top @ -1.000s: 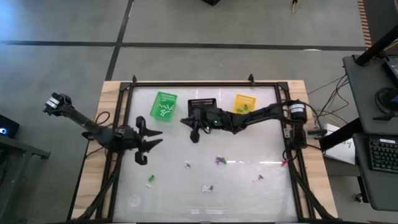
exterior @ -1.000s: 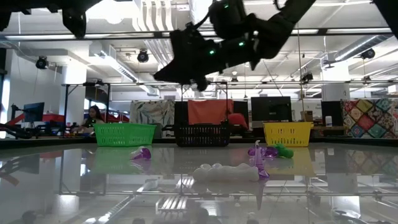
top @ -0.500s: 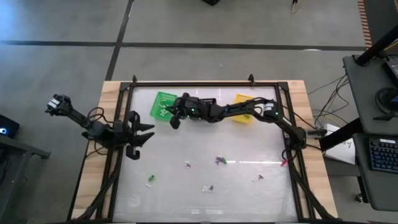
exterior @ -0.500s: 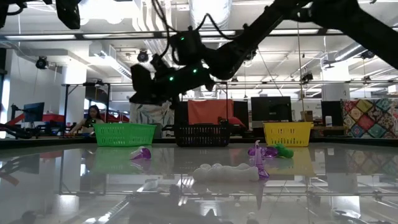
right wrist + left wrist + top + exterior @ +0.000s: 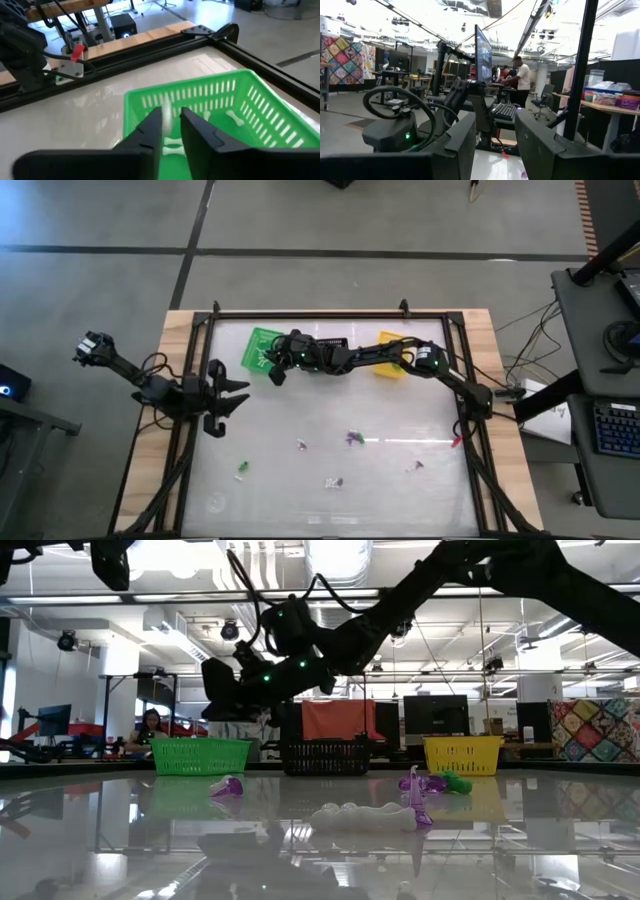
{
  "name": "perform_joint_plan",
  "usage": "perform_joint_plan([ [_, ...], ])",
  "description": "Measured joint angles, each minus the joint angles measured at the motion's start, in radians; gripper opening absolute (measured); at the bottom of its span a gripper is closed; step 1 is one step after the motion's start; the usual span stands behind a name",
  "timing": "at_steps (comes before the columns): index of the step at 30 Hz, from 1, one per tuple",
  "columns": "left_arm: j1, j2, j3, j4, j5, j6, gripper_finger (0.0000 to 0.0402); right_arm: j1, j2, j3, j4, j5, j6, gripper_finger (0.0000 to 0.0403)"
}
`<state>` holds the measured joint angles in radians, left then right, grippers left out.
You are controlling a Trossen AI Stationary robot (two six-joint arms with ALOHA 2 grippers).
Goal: Sort Halloween decoration
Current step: Put the white bone toy into the green basket, then put the green skeleton toy into the yellow basket
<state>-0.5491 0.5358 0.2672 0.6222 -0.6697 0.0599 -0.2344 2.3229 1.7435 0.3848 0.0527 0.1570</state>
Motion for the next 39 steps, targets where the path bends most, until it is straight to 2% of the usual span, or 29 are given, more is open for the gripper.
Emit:
perform_joint_plan([
  [7,0.000,0.017,0.000,-0.051,0.000,-0.093,0.0119,-0.002,-0.018,0.004,-0.055,-0.005,0.020,0.0127],
  [12,-0.002,0.063,0.000,-0.106,0.020,-0.237,0.0119,0.009,-0.100,0.004,-0.197,-0.085,0.025,0.0145],
  [17,-0.038,0.085,0.008,-0.335,0.145,-0.526,0.0119,0.055,-0.229,0.004,-0.507,-0.085,-0.045,0.0140],
  [21,-0.090,0.128,0.062,-0.593,0.166,-0.815,0.0115,0.103,-0.330,0.004,-0.734,-0.058,-0.064,0.0137],
  [26,-0.145,0.248,0.166,-0.889,0.272,-1.146,0.0111,0.186,-0.430,-0.019,-0.890,0.083,-0.079,0.0139],
  [30,-0.179,0.383,0.276,-1.080,0.391,-1.327,0.0110,0.246,-0.516,-0.068,-0.915,0.111,-0.066,0.0137],
  [34,-0.195,0.531,0.405,-1.222,0.487,-1.384,0.0110,0.288,-0.599,-0.125,-0.924,0.113,-0.019,0.0138],
  [39,-0.199,0.695,0.542,-1.361,0.498,-1.380,0.0110,0.328,-0.678,-0.185,-0.964,0.114,0.035,0.0139],
])
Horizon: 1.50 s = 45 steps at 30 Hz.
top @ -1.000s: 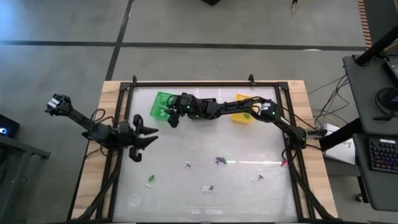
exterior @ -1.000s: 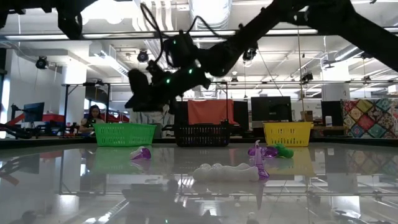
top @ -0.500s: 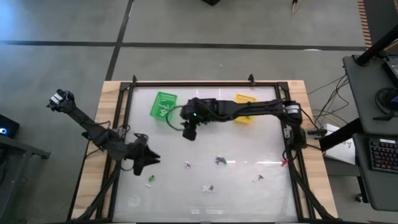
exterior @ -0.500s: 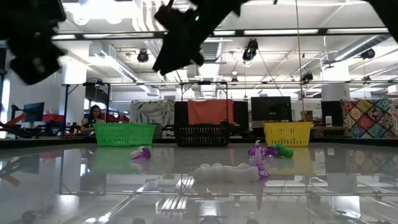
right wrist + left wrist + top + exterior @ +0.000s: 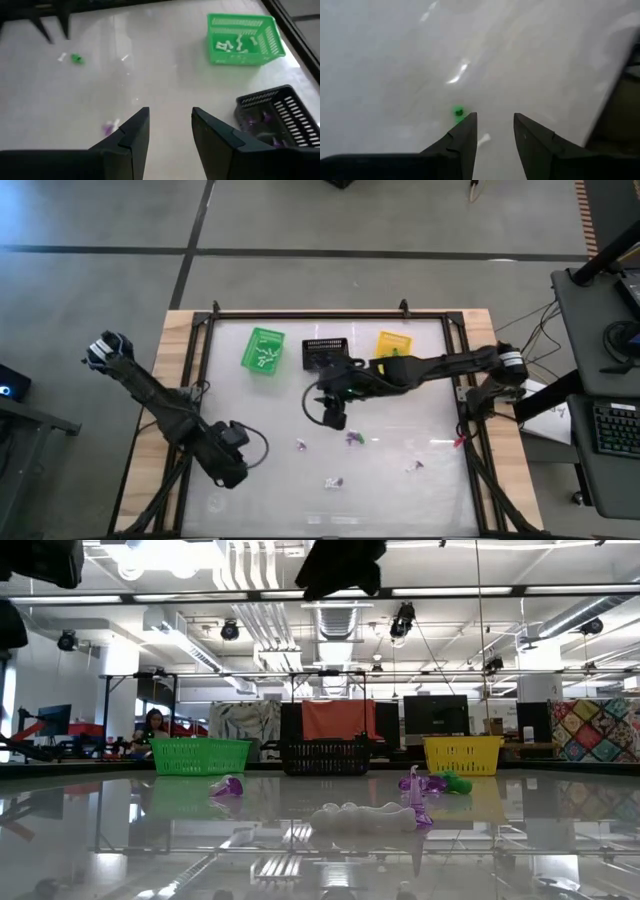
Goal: Sort Halloween decoration
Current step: Put the green skeleton toy into the yellow basket
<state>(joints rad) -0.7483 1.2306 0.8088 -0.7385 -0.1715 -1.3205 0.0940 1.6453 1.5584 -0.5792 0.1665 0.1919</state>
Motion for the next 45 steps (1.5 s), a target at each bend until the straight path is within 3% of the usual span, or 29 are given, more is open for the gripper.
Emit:
perform_joint_plan([
  [7,0.000,0.173,0.082,-0.083,0.088,-0.041,0.0113,0.047,-0.073,-0.092,-0.007,0.000,0.054,0.0138],
  [18,0.000,0.305,0.127,-0.093,0.078,-0.070,0.0172,0.070,-0.082,-0.187,0.069,0.003,0.089,0.0135],
  [24,0.000,0.354,0.126,-0.090,0.045,-0.092,0.0175,0.072,-0.082,-0.218,0.136,0.003,0.089,0.0136],
  [35,0.000,0.455,0.113,-0.084,0.058,-0.121,0.0122,0.072,-0.081,-0.227,0.171,0.003,0.086,0.0134],
  [42,0.000,0.447,0.113,-0.081,0.044,-0.104,0.0025,0.072,-0.081,-0.227,0.174,0.003,0.087,0.0134],
  [45,0.000,0.422,0.109,-0.097,0.000,-0.082,0.0011,0.073,-0.081,-0.227,0.174,0.003,0.086,0.0134],
])
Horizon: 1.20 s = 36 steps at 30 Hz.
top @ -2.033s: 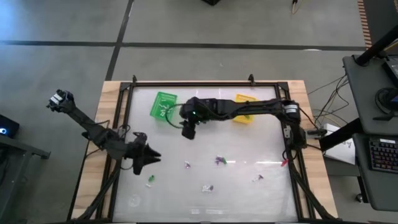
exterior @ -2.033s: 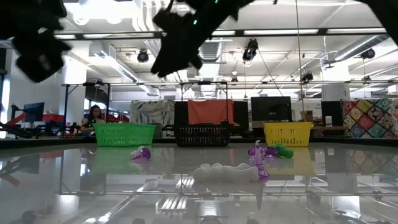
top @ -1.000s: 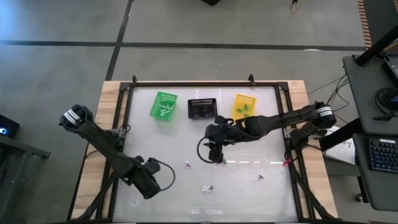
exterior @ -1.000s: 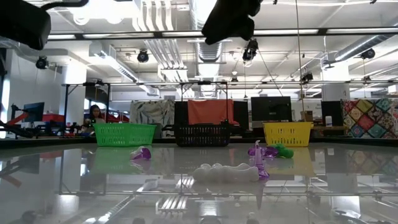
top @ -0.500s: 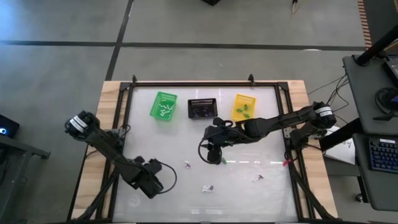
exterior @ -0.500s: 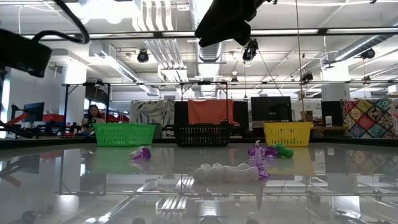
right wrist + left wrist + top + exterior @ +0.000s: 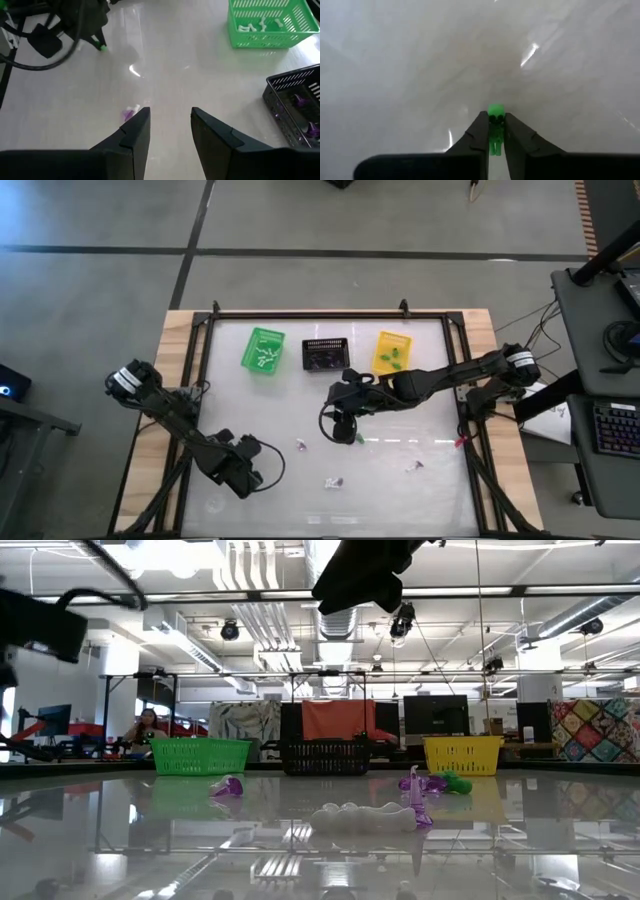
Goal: Sort Halloween decoration
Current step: Put the green skeleton toy into the yellow basket
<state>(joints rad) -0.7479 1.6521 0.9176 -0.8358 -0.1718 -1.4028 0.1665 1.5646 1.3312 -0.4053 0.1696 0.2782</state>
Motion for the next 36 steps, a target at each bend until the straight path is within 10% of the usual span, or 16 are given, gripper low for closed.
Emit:
perform_joint_plan([
  [9,0.006,-0.195,0.001,0.043,-0.256,0.236,0.0004,0.023,0.001,-0.088,0.142,0.000,-0.098,0.0129],
  [17,0.006,-0.462,-0.004,0.458,-0.657,0.881,0.0004,0.055,0.012,-0.306,0.781,-0.012,-0.319,0.0130],
  [24,0.032,-0.562,-0.133,1.147,-0.431,1.615,0.0004,0.071,0.084,-0.406,1.250,-0.014,-0.517,0.0125],
  [36,0.232,-0.606,-0.273,1.262,-0.394,1.601,0.0004,0.040,0.122,-0.311,1.227,-0.011,-0.550,0.0148],
])
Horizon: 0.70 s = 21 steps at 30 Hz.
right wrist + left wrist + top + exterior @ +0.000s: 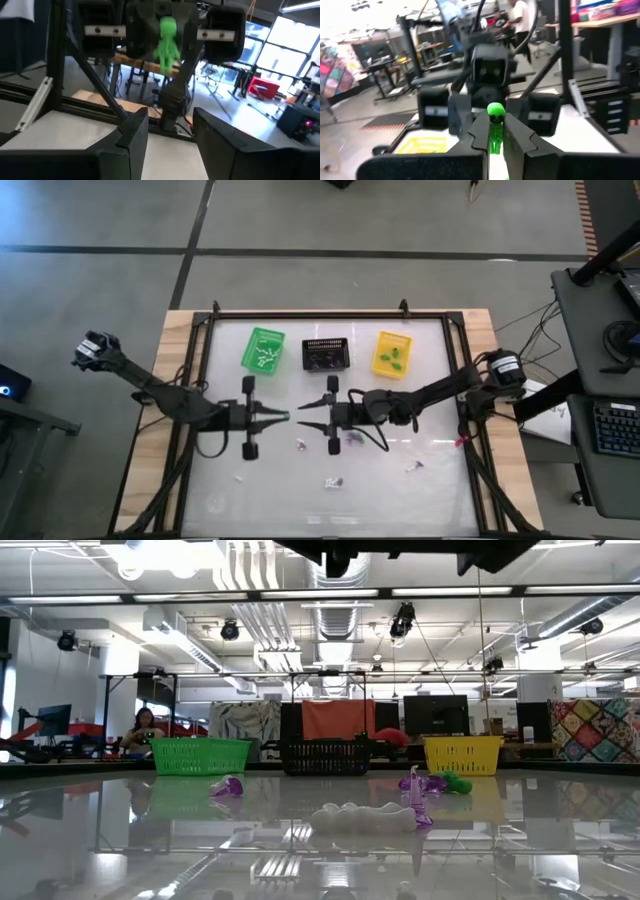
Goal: Sort Halloween decoration
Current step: Put the green skeleton toy into the yellow basket
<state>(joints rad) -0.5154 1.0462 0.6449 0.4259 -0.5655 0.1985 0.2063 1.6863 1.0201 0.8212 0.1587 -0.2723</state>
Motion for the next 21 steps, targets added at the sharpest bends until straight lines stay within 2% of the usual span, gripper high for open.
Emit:
perform_joint_plan([
  [6,0.085,0.005,-0.029,0.000,0.003,-0.044,0.0004,-0.031,-0.014,0.057,-0.127,0.000,0.005,0.0166],
  [12,0.095,0.027,-0.021,0.003,0.010,-0.047,0.0004,-0.037,-0.014,0.095,-0.161,0.000,0.018,0.0173],
  [16,0.095,0.035,-0.009,0.003,0.010,-0.063,0.0004,-0.037,-0.014,0.114,-0.206,-0.001,0.036,0.0159],
  [21,0.094,0.054,-0.006,0.001,0.011,-0.100,0.0006,-0.034,-0.014,0.120,-0.210,-0.001,0.021,0.0112],
])
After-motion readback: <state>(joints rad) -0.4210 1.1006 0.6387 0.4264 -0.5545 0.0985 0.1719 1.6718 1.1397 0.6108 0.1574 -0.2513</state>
